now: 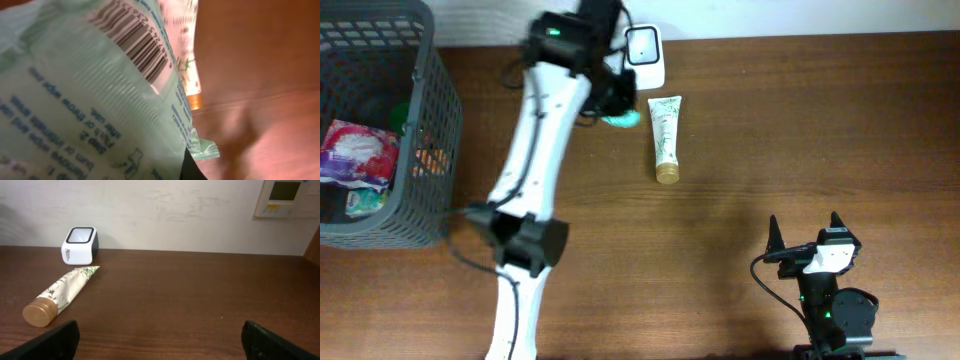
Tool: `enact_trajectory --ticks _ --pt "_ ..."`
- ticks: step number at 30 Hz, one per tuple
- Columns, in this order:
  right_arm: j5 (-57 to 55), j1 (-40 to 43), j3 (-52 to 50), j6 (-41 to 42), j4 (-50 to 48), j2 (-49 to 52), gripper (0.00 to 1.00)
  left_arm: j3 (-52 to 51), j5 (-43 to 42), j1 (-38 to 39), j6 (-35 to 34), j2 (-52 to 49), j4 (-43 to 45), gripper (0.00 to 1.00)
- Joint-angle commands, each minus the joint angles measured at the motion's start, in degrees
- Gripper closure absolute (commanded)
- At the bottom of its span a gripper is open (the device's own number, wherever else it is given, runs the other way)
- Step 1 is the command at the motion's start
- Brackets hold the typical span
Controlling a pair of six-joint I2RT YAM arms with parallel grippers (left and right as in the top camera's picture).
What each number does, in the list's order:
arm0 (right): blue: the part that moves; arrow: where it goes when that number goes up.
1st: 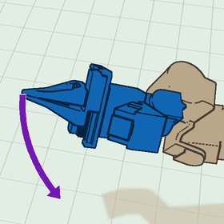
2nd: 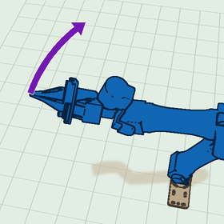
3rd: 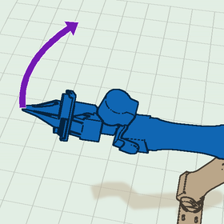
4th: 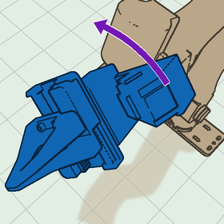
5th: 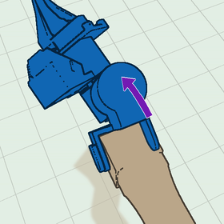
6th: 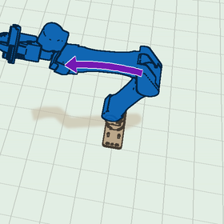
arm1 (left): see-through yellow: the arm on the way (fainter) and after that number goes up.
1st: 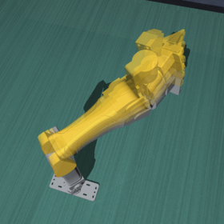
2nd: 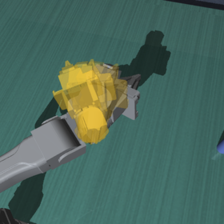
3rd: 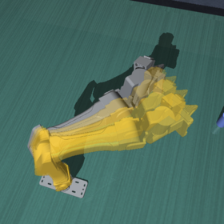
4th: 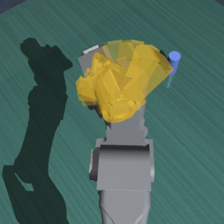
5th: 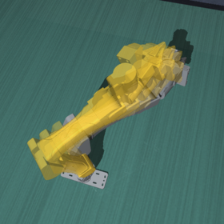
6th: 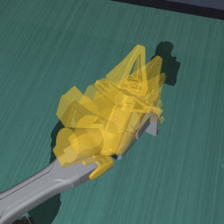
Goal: Scan the item barcode
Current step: 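Grasp the mint-green wet wipes pack in the basket and place it beside the tube, then grasp the red-purple tissue pack in the basket and place it left of the wipes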
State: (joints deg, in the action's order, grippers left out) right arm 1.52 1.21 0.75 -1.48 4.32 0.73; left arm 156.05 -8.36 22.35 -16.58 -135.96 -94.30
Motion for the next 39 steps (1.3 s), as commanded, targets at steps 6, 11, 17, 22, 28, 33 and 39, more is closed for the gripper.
enact_trajectory --ticks 6,11,17,22,28,33,39 --pt "-0.1 -0.5 -0.4 0.6 0.2 -0.4 0.02 0.4 1.2 5.1 6.0 -16.5 1.2 0.82" --pt "-0.1 -0.5 -0.4 0.6 0.2 -0.4 0.02 4.2 1.1 3.0 7.3 -15.0 0.4 0.01" --pt "-0.1 -0.5 -0.4 0.6 0.2 -0.4 0.02 23.8 -2.5 -13.6 7.0 3.3 -1.1 0.01" --pt "-0.1 -0.5 -0.4 0.6 0.2 -0.4 0.02 23.8 -2.6 -40.0 6.8 15.7 -2.4 0.07" --pt "-0.1 -0.5 -0.4 0.6 0.2 -0.4 0.01 17.6 -0.3 -49.5 6.8 15.7 -2.4 0.11" --pt "-0.1 -0.5 -0.4 0.6 0.2 -0.4 0.01 11.3 3.7 -49.5 6.8 15.6 1.3 0.16" --pt "-0.1 -0.5 -0.4 0.6 0.2 -0.4 0.01 9.3 3.7 -49.5 6.8 15.6 4.5 0.22"
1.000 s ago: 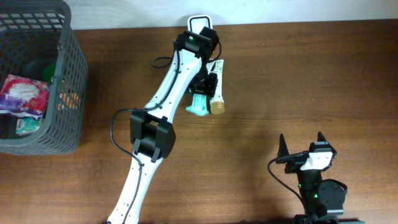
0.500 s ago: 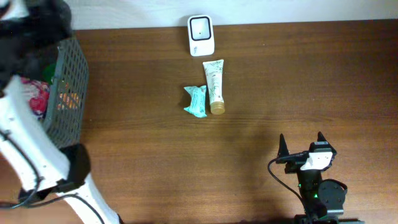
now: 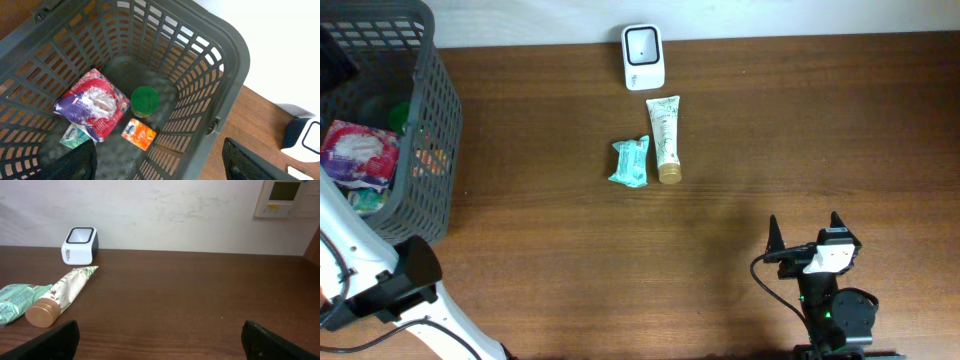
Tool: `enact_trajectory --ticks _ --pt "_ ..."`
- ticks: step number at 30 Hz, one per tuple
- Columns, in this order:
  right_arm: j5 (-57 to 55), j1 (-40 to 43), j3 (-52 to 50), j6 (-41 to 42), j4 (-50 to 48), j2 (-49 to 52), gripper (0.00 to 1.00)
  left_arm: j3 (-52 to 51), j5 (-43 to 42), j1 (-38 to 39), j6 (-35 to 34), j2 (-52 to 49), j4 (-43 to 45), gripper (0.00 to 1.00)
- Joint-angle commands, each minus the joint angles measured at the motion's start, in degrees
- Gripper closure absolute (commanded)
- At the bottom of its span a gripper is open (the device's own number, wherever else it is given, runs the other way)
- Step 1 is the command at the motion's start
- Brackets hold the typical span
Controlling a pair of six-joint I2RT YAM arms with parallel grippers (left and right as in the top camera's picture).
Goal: Scan the item barcode
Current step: 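Grasp the red-purple tissue pack in the basket and place it left of the wipes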
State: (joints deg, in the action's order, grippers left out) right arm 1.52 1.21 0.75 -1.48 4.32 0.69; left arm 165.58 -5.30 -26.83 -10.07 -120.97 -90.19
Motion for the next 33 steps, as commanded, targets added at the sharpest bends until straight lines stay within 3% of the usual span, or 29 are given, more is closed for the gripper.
enact_trajectory --ticks 1,23,26,29,31,32,33 --pt "-0.1 -0.5 -0.4 0.6 0.2 -0.3 0.01 -0.2 0.7 -0.3 0.3 0.7 0.6 0.22" --pt "-0.1 -0.5 -0.4 0.6 0.2 -0.3 0.01 -0.2 0.7 -0.3 -4.9 -0.2 3.2 0.21" --pt "-0.1 -0.5 -0.4 0.6 0.2 -0.3 0.02 -0.2 3.4 -0.3 -4.9 -3.0 4.4 0.21" --pt "-0.1 -0.5 -0.4 0.6 0.2 -0.3 0.02 -0.4 11.6 -0.3 -5.6 -10.2 3.9 0.22" --pt "-0.1 -0.5 -0.4 0.6 0.2 -0.3 0.02 -0.6 14.0 -0.5 -8.0 -15.5 2.2 0.23" --pt "-0.1 -0.5 -0.4 0.6 0.2 -0.3 0.02 -0.6 20.4 -1.3 -12.7 -18.8 -0.5 0.23" --pt "-0.1 -0.5 -0.4 0.6 0.2 -0.3 0.02 -0.6 21.2 -2.3 -16.2 -21.0 -2.5 0.22"
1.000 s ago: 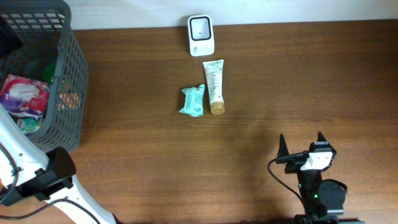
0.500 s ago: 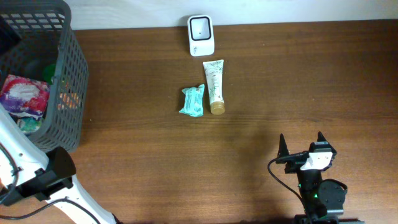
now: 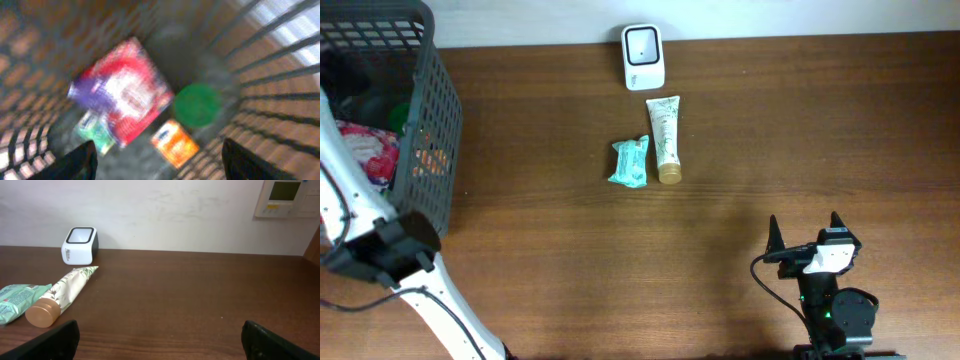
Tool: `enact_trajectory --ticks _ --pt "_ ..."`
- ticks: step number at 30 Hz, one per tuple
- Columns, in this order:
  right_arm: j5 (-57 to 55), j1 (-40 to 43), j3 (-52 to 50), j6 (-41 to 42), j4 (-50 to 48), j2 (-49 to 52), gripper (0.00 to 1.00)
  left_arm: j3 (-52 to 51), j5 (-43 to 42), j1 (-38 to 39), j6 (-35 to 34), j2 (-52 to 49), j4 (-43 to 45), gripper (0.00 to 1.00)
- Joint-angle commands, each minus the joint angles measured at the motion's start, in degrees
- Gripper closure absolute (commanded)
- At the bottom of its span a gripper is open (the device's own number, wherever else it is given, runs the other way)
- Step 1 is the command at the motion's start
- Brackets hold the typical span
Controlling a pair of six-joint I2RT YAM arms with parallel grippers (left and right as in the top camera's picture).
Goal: Scan the item barcode
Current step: 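Grasp the red-purple tissue pack in the basket and place it left of the wipes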
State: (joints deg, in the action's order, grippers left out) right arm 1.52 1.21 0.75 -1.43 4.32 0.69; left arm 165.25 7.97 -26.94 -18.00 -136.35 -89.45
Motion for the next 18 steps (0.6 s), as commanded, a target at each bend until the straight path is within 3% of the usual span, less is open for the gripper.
enact_trajectory --ticks 1,3,7,10,13,15,16,18 --pt "-0.1 -0.5 -0.4 0.6 0.2 -0.3 0.02 -0.3 7.9 -3.0 -11.4 -6.7 -4.3 0.21" --pt "-0.1 -0.5 -0.4 0.6 0.2 -0.3 0.01 -0.3 7.9 -6.1 -18.1 -8.2 -5.2 0.19" --pt "-0.1 -0.5 -0.4 0.6 0.2 -0.3 0.02 -0.5 6.8 -7.5 -18.1 -10.8 -5.9 0.2" --pt "-0.1 -0.5 -0.4 0.6 0.2 -0.3 0.01 -0.5 2.1 -7.1 -18.0 -15.6 -3.7 0.27" --pt "-0.1 -0.5 -0.4 0.6 0.2 -0.3 0.02 -0.5 1.7 -7.0 -18.0 -19.5 -2.1 0.19" --pt "-0.1 -0.5 -0.4 0.6 0.2 -0.3 0.01 -0.5 1.7 -7.0 -17.9 -21.3 -2.2 0.22" --pt "-0.1 -0.5 -0.4 0.6 0.2 -0.3 0.01 -0.5 1.7 -7.0 -17.1 -21.7 -2.1 0.3" --pt "-0.1 -0.5 -0.4 0.6 0.2 -0.3 0.01 -0.5 -0.3 -7.0 -13.6 -21.8 -2.3 0.93"
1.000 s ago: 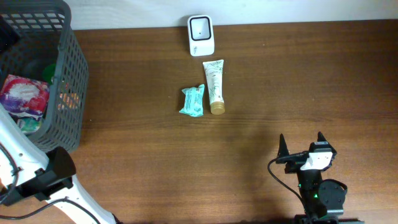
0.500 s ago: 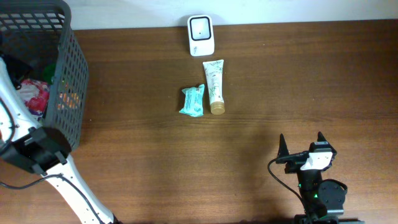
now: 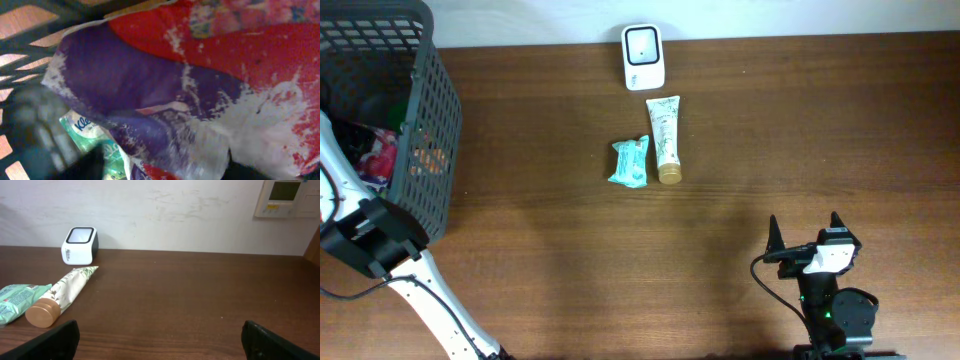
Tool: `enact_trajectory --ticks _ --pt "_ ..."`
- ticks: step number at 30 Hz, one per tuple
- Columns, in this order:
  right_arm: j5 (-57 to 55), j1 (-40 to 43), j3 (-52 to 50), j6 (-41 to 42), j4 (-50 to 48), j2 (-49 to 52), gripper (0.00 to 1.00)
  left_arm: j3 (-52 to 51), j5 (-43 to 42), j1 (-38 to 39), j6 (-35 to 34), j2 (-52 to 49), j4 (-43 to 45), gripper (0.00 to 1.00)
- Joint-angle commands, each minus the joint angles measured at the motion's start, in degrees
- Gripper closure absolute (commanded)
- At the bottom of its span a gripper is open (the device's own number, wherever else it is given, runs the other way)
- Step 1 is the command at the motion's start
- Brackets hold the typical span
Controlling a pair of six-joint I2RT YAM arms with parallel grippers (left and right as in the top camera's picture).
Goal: Scan the item barcode
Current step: 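Grasp the red-purple tissue pack in the basket and place it left of the wipes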
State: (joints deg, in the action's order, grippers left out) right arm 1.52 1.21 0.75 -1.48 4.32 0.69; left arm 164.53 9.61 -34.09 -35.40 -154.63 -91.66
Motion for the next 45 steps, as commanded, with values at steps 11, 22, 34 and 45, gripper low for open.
enact_trajectory --ticks 11,22,34,45 --pt "-0.1 -0.5 -0.4 0.6 0.2 -0.3 0.02 15.3 -14.5 -0.2 3.9 29.2 4.8 1.0" --pt "-0.1 -0.5 -0.4 0.6 0.2 -0.3 0.02 1.1 -24.0 38.1 28.8 31.8 2.1 1.0" --pt "-0.1 -0.5 -0.4 0.6 0.2 -0.3 0.01 -48.3 -17.7 44.7 18.9 21.4 25.9 1.0" --pt "-0.1 -0.5 -0.4 0.6 0.2 -0.3 0.02 -32.0 -17.9 47.8 14.4 20.0 21.3 0.39"
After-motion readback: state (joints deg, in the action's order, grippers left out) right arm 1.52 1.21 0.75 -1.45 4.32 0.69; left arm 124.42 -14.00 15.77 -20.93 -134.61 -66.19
